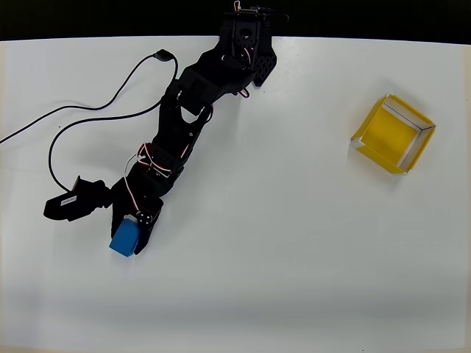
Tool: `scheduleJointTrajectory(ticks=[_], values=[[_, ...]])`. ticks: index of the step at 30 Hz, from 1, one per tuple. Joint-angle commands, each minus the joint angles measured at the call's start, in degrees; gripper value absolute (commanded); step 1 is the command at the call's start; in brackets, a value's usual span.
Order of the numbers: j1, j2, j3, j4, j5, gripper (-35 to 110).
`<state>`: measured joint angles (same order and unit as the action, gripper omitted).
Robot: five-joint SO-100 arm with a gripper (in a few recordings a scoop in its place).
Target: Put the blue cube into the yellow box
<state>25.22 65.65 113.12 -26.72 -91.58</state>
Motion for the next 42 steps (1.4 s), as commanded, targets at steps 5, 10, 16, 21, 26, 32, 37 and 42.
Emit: scheduleJointTrajectory(ticks=[5, 10, 16, 21, 26, 32, 37, 42], values=[[-14.06, 26.19, 6.50, -4.83, 1.32, 17], [-22.76, 32.52, 8.61, -5.62, 1.67, 16], [-33.13, 38.06, 10.55, -6.50, 1.58, 16], [-41.22, 37.79, 12.57, -11.87, 0.26, 16], [-49.04, 37.53, 13.54, -12.30, 0.97, 16], [-58.89, 39.11, 15.21, -9.49, 2.11, 16], [-67.50, 41.66, 17.40, -5.98, 3.78, 17], [-75.50, 44.21, 18.11, -1.76, 5.54, 17]])
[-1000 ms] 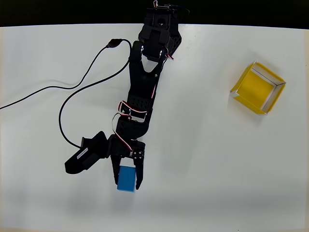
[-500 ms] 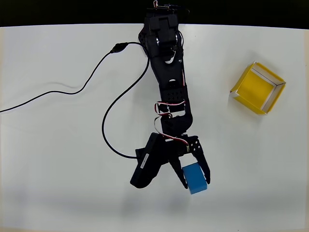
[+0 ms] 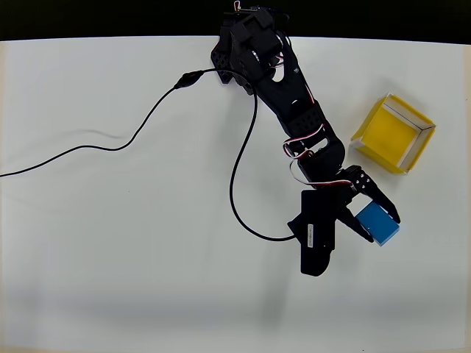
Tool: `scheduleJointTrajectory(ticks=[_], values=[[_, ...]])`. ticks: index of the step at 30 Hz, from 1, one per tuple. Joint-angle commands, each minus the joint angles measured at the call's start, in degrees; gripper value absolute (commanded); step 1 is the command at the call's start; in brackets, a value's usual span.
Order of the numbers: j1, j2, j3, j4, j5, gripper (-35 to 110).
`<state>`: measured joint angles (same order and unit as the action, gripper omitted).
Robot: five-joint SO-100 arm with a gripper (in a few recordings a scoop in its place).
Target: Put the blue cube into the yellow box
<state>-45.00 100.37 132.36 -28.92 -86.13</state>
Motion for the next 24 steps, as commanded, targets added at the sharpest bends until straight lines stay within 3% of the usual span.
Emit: scheduleJointTrajectory(ticks=[1, 6, 13, 19, 24], values=[[-6.77, 10.37, -0.62, 1.32, 0.35, 17], [-13.62, 16.08, 4.57, 3.43, 0.79, 18], [-18.63, 19.25, 5.36, 13.89, 4.92, 19], [-20.65, 21.53, 2.72, 29.62, 11.60, 19], [-22.06, 20.04, 0.00, 37.00, 15.21, 18]])
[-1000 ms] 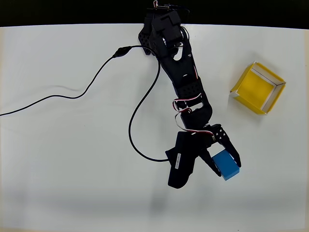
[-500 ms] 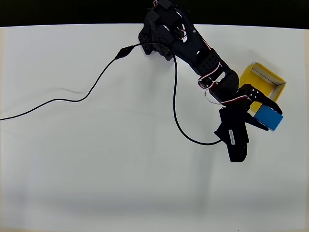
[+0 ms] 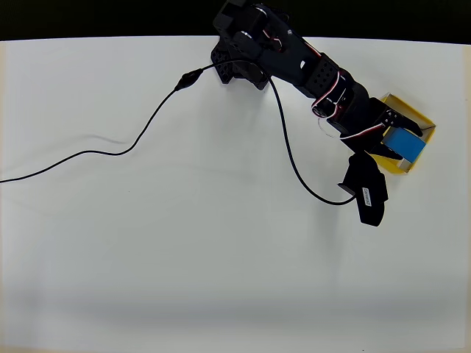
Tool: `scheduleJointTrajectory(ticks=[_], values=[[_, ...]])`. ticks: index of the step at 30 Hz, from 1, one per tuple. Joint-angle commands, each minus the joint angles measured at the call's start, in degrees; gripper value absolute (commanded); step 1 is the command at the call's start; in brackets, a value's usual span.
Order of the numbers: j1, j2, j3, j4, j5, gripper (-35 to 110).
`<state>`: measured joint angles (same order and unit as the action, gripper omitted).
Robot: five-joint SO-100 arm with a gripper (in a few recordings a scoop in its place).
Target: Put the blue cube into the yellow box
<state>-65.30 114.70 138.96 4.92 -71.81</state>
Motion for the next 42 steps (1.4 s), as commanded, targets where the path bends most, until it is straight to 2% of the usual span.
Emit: scheduleJointTrajectory(ticks=[1, 17, 30, 37, 42], values=[[-1.93, 5.01, -7.12, 4.04, 1.32, 18], [-5.62, -8.88, -18.37, 10.02, 6.86, 18], [-5.10, -14.06, -18.28, 11.95, 0.00, 18], [-4.75, -17.23, -18.63, 9.93, 0.18, 23], [-4.13, -18.90, -18.63, 8.53, 1.23, 34]])
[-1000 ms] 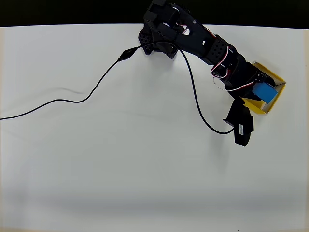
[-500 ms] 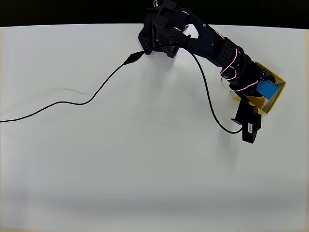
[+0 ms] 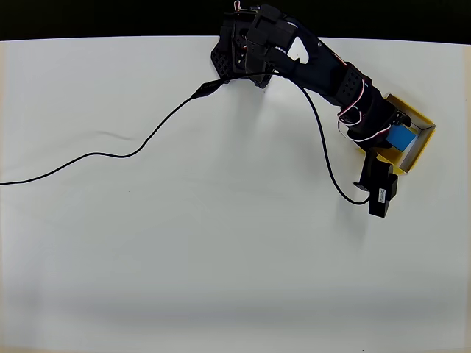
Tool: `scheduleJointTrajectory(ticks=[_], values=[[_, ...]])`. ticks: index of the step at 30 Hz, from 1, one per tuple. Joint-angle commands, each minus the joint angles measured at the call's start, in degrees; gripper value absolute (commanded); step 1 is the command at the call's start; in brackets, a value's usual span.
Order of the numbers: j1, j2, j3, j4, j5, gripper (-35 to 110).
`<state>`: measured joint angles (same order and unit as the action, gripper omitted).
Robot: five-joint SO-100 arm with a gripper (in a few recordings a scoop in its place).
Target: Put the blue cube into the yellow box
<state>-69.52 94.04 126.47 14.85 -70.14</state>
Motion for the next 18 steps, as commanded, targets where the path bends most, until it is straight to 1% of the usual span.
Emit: scheduleJointTrajectory(ticks=[1, 3, 9, 12, 18], values=[[0.26, 1.67, -6.15, -1.58, -0.53, 35], [0.35, 1.58, -6.15, -1.76, -0.79, 38], [0.62, 2.99, -7.38, -2.29, -4.04, 38], [0.70, 5.01, -9.05, -1.32, -6.42, 37], [2.11, 9.93, -11.87, 2.02, -9.49, 29]])
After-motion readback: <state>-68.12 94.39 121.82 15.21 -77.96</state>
